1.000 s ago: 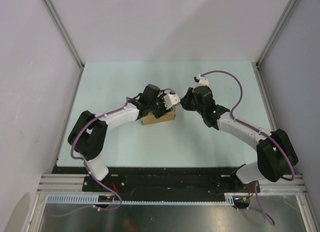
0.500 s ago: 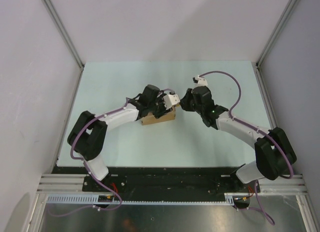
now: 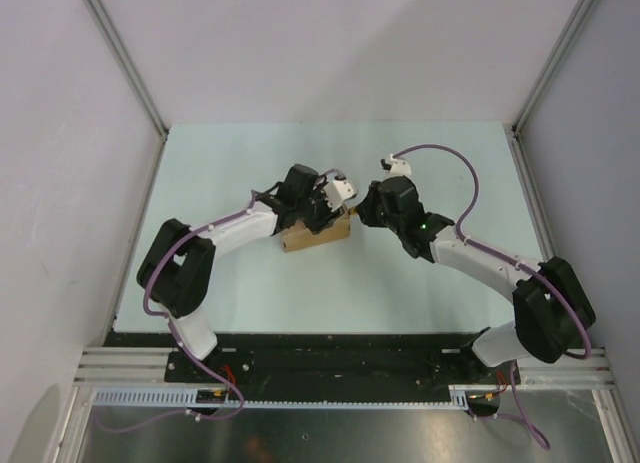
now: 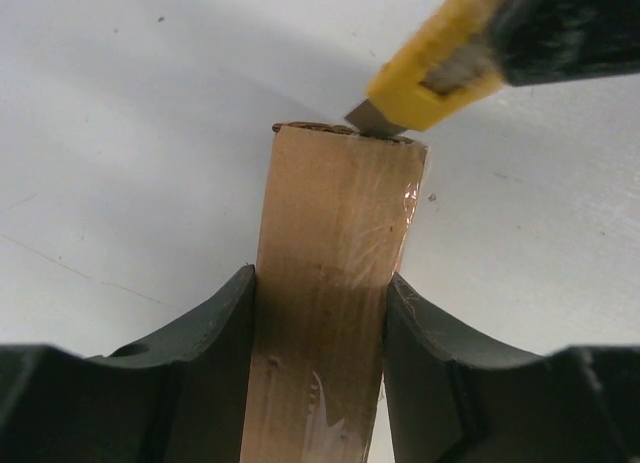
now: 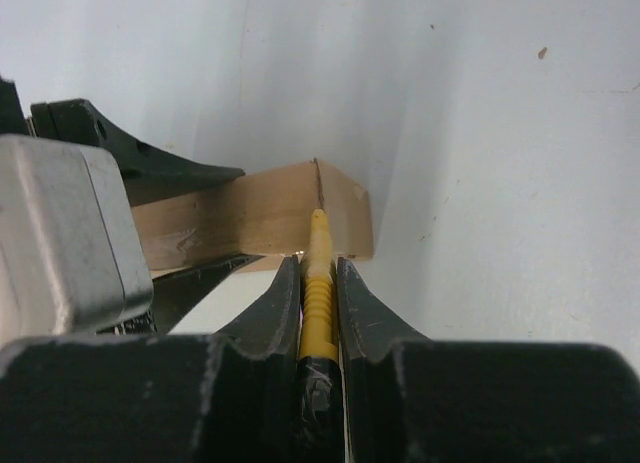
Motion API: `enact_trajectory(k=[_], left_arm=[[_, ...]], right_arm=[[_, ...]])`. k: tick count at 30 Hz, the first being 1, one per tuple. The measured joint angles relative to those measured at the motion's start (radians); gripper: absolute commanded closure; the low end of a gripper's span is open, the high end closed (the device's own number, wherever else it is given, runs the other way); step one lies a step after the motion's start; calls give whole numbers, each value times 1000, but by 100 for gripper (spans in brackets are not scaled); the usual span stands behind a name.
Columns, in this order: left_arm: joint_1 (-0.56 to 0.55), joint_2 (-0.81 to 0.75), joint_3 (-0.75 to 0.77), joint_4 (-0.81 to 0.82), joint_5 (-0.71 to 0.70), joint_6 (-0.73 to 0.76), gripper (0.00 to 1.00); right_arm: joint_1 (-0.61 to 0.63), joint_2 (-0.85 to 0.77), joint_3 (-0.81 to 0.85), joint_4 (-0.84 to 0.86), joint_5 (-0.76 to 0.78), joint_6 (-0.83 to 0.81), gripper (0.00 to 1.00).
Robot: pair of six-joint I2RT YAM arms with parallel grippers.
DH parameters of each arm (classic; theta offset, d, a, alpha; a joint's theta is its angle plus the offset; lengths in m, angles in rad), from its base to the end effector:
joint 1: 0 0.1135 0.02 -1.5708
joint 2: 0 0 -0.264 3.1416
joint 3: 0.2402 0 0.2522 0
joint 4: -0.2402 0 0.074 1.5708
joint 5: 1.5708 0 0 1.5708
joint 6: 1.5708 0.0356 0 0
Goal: Unpack the express box
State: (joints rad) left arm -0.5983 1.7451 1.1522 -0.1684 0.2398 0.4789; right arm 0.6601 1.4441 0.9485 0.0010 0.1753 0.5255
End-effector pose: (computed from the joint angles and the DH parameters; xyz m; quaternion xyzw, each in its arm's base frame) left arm 0.3101 -0.2216 0.2115 0.5085 0.7592 -0.1331 0.3837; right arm 0.2618 0.1954 0.2599 -0.0128 0.8565 0.2229 0.4654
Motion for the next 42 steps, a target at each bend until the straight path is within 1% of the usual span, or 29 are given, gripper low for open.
enact_trajectory(k=[12, 15, 16, 18, 19, 20, 21, 22, 23, 28, 33, 35, 39, 42], left_arm=[[3, 4, 9, -7, -6, -12, 59], [13, 5, 9, -2, -16, -22, 52], [16, 5, 9, -2, -16, -26, 47], [16, 4, 9, -2, -5, -27, 44], [16, 3, 9, -3, 0, -27, 39], [17, 2, 9, -6, 10, -32, 37], [19, 2, 10, -10, 20, -36, 28], [19, 1, 12, -17, 31, -41, 11], [19, 0, 15, -24, 37, -48, 1], [19, -30, 37, -55, 52, -87, 0], [18, -124, 68, -65, 54, -107, 0], [18, -157, 82, -58, 31, -121, 0], [16, -218, 88, -12, -167, -212, 0], [28, -225, 102, 8, -320, -259, 0]], right_arm=[[2, -64, 0, -111, -29, 5, 100], [0, -101, -2, -198, -57, 5, 100], [-2, -117, -2, -218, -60, 5, 100], [-14, -149, -2, -240, -60, 5, 100], [-23, -162, -2, -244, -60, 5, 100], [-31, -174, -2, -246, -60, 5, 100], [-38, -182, -2, -248, -60, 5, 100], [-43, -185, -2, -250, -60, 4, 100], [-48, -186, -2, -252, -59, 4, 100], [-51, -186, -2, -270, -57, 2, 100], [-42, -185, -2, -275, -52, 1, 100], [-37, -183, -2, -275, -47, -3, 100], [36, -158, -3, -256, 1, -45, 100], [113, -128, -18, -212, 21, -87, 100]])
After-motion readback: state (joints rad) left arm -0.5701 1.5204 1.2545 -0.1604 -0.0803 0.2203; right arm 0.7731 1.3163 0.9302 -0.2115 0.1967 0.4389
